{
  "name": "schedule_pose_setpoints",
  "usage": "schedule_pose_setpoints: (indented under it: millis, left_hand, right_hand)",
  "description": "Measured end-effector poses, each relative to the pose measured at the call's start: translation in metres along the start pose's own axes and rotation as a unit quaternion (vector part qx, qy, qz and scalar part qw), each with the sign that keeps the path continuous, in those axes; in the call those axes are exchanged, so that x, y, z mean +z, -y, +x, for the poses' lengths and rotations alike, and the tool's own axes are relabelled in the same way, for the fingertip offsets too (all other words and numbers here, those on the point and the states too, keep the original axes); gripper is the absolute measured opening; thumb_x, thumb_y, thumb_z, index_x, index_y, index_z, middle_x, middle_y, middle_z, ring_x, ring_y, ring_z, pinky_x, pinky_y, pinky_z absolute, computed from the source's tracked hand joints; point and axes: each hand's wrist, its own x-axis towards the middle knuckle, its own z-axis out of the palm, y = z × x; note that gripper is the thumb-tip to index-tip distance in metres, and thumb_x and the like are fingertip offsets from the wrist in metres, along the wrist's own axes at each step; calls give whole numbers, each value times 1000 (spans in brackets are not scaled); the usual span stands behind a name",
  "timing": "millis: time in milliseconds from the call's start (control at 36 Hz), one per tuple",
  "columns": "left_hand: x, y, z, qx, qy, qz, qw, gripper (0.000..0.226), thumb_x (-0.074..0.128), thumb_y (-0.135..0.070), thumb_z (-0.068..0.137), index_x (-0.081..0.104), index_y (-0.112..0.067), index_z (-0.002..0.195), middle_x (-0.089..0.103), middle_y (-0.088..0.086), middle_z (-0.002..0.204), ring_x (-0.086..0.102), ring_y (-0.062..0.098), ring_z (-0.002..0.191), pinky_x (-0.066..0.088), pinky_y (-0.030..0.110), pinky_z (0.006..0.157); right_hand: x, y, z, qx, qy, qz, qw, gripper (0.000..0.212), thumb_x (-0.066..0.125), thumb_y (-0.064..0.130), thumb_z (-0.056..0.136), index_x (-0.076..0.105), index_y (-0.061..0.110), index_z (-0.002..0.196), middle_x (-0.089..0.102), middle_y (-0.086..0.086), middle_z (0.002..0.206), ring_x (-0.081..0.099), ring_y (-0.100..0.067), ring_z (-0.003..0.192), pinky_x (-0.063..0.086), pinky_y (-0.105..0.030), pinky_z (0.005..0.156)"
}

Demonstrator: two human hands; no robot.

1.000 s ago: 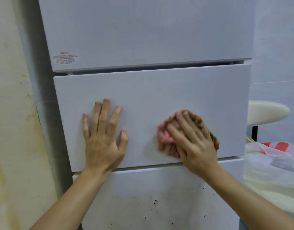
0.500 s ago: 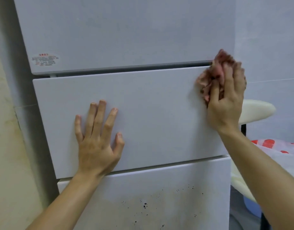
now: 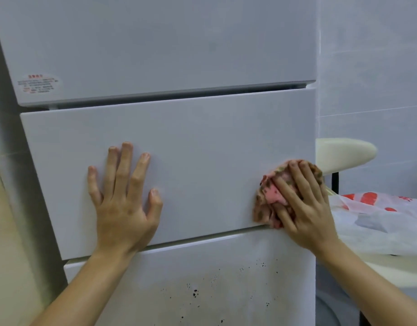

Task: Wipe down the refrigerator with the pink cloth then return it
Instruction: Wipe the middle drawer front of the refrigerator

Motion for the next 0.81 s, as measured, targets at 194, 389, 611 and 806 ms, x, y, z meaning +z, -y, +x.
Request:
schedule_pose_setpoints:
  millis: [194,389,611,806]
  left_hand:
    - [4,0,-3,0,-10,3,1000,65,46,-29,97,40,-12,159,24,13,172,18,32,161,7,65,127]
    - [7,-1,-4,1,-24,5,1000,63,46,-29,98,41,-11,158,27,14,171,19,33,160,6,62,128]
    - [9,-2,-2,-13,-32,6,999,64,45,-28,97,41,-11,159,27,13,171,19,33,160,8,65,127]
    - [4,-1,-1,-12,-11,1,1000,66,44,-32,96,40,-12,159,26,13,172,20,34,160,6,63,128]
  right_hand:
    - [-3,2,94,222,-91,101,966,54,42,40,110,37,22,161,20,-11,172,22,-32,159,23,-34,127]
    - [-8,17,79,406,-65,125,903,57,36,46,110,23,36,165,66,-17,131,63,-40,108,38,-38,76]
    - [-8,33,-28,491,48,96,864,62,28,45,93,43,8,141,69,-32,96,63,-52,83,38,-46,66]
    - [-10,29,15,472,-9,101,876,65,29,36,91,39,18,152,65,-27,121,62,-50,98,42,-49,76]
